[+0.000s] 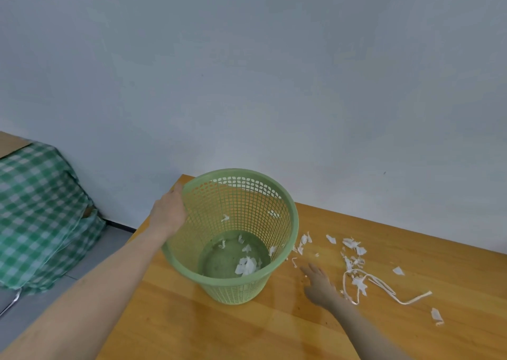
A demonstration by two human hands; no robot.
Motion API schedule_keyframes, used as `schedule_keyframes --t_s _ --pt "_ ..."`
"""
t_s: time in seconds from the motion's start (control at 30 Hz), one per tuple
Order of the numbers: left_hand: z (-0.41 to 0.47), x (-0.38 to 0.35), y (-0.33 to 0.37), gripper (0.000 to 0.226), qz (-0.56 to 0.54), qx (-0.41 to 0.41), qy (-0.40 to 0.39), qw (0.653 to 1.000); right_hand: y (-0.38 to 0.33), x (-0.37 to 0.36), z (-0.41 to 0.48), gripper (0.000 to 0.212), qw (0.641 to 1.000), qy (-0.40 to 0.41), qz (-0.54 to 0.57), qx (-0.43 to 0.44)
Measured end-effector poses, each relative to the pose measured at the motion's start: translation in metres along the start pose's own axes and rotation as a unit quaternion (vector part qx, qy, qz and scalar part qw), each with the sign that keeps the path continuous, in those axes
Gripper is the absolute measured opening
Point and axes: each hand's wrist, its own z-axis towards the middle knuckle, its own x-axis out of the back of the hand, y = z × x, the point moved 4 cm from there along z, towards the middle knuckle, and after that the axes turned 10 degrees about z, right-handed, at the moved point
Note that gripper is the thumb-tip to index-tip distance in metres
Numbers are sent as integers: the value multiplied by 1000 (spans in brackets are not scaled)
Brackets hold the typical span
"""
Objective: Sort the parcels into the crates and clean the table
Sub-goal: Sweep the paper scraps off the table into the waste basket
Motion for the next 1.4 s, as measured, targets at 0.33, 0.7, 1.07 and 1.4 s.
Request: schedule_keyframes --t_s 0.33,0.7,1.07,1.4 --pt "7 -3 -7 32 16 5 0 1000 -21 2 39 76 996 -16 -83 -14" --pt "14 -9 -16 40 38 26 -10 999 -22 3 65 68 986 -26 -164 -8" --pt "2 -3 -1 31 27 21 3 999 -17 47 26 68 992 96 -72 34" --pt "-10 8 9 33 35 18 -8 999 -122 142 -74 61 913 220 26 342"
